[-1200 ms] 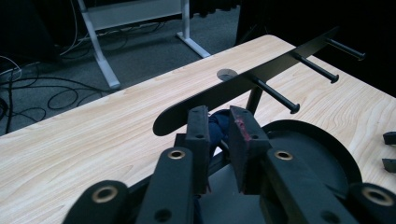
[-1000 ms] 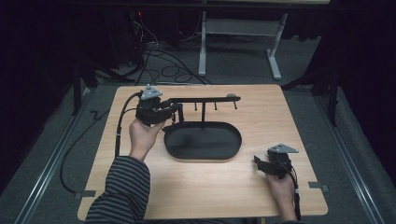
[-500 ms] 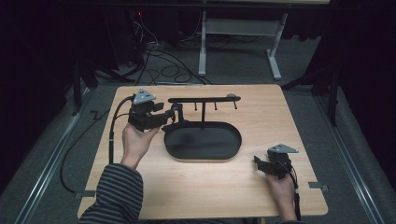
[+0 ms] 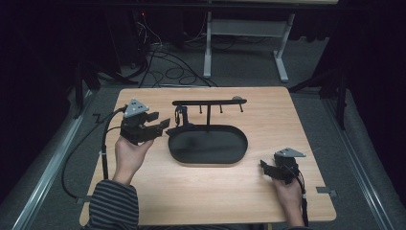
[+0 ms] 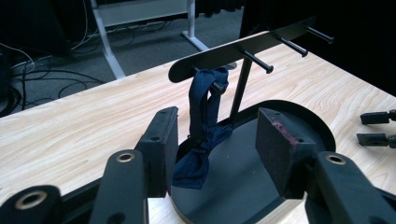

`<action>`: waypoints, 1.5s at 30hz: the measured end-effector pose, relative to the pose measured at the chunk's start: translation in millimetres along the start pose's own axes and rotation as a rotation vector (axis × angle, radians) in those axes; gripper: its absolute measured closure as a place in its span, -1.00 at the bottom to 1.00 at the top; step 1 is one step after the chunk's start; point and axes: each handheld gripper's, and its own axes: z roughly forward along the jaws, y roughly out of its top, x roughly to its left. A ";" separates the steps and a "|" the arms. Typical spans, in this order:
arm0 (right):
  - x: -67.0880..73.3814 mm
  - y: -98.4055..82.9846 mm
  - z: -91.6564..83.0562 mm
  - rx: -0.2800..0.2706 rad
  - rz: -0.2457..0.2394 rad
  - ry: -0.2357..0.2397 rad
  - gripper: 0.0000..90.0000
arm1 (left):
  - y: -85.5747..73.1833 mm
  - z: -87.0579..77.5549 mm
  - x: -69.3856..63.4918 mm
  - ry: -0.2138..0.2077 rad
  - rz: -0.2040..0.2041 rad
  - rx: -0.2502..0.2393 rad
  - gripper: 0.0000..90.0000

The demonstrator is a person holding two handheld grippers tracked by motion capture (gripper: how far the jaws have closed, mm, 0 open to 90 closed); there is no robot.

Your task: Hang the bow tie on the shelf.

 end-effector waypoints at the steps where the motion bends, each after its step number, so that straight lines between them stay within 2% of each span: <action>1: -0.1 0.0 0.1 0.000 -0.002 0.000 -0.17 | -0.7 -1.7 0.1 -0.002 -0.001 -0.001 0.09; 10: -0.1 0.0 0.0 0.000 -0.002 0.000 -0.17 | -5.9 -13.7 -2.4 0.007 0.000 -0.016 0.05; 19: 0.0 0.0 -0.1 0.002 0.000 0.001 -0.17 | -14.8 -20.9 -0.4 0.011 -0.027 -0.027 0.02; 29: 0.0 0.0 0.0 0.000 0.000 0.000 -0.17 | -28.0 -27.4 0.7 0.018 -0.047 -0.021 0.03; 45: 0.1 0.0 0.0 0.000 0.001 0.000 -0.17 | -48.7 -40.8 2.5 0.020 -0.072 -0.044 0.10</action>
